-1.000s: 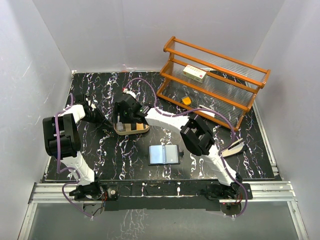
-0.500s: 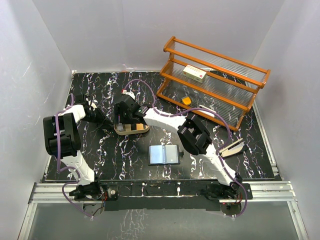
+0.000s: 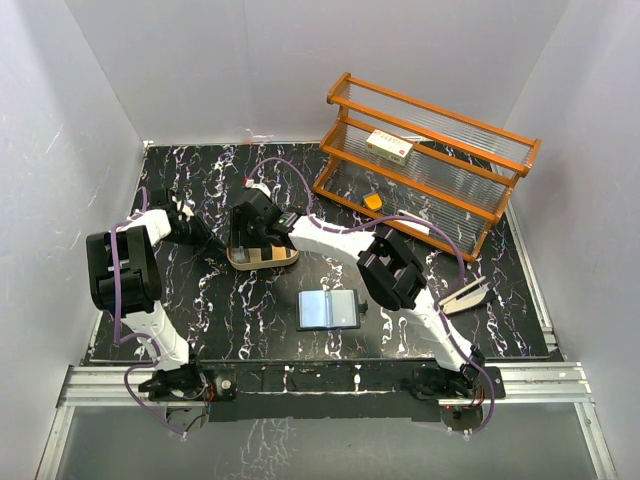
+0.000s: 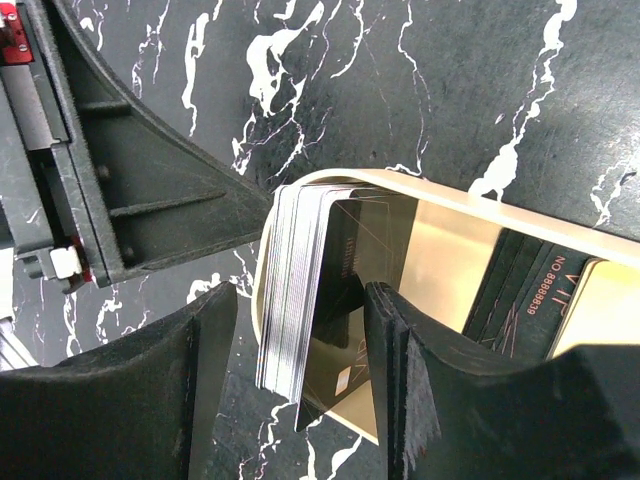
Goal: Put the credit cards into the card holder
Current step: Pick up the credit card from the storage box.
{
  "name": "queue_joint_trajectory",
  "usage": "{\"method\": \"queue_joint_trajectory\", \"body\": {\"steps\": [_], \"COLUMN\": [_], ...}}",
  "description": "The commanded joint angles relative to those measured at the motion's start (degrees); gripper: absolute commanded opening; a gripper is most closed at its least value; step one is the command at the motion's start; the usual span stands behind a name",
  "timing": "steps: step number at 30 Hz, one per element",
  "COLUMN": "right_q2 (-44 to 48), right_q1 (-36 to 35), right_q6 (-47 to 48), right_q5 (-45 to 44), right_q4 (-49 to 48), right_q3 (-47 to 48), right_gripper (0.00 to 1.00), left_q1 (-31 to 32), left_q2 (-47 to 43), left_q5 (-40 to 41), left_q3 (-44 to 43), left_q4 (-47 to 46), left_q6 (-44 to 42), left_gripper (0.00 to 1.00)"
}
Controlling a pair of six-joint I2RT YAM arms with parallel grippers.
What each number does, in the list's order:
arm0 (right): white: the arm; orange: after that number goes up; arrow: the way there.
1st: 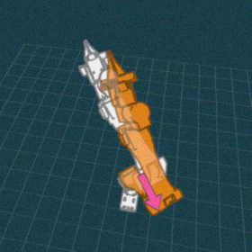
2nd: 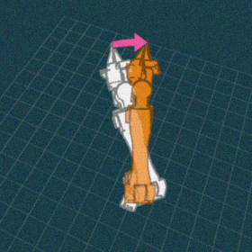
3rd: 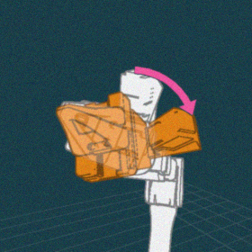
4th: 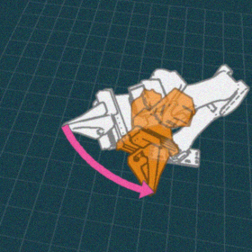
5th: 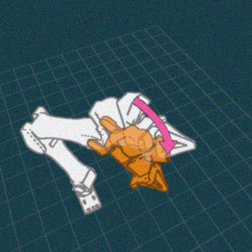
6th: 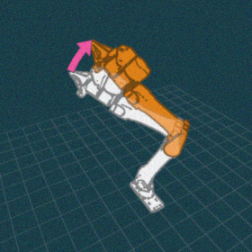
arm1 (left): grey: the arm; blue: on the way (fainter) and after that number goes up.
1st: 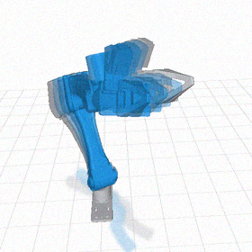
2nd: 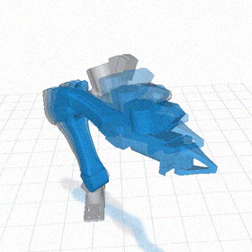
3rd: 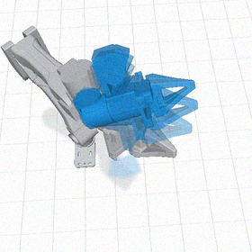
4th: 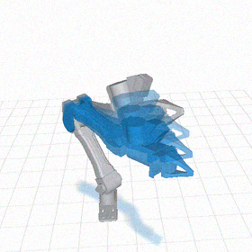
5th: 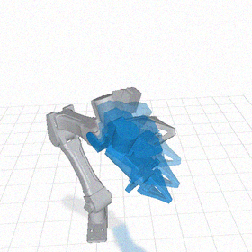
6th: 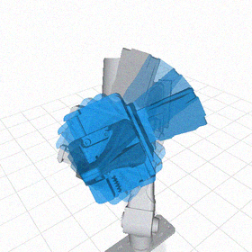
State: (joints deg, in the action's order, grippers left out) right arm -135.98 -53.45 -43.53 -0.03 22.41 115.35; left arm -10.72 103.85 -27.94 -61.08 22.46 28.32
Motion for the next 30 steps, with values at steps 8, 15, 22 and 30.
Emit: {"method": "queue_joint_trajectory", "body": {"steps": [8,15,22,30], "right_q2": [5.97,6.2,7.21,10.02], "right_q1": [-0.21,-0.25,-0.25,-0.25], "right_q6": [0.13,0.21,0.62,0.7], "right_q5": [1.65,0.29,-2.85,-6.3], "right_q4": [-4.55,-4.14,-2.47,-2.18], "right_q3": [-0.98,-1.3,-1.81,-4.36], "right_gripper": [0.51,0.36,0.19,0.13], "left_q1": [-0.27,-0.27,-0.27,-0.27], "left_q2": [0.92,1.15,0.88,-0.65], "left_q5": [-2.11,-1.94,-1.62,-1.36], "left_q3": [-0.43,-0.62,-1.1,-1.51], "left_q4": [0.9,1.09,1.51,2.3], "left_q6": [-0.5,-0.63,-0.72,-0.47], "left_gripper": [0.25,0.24,0.25,0.25]}}
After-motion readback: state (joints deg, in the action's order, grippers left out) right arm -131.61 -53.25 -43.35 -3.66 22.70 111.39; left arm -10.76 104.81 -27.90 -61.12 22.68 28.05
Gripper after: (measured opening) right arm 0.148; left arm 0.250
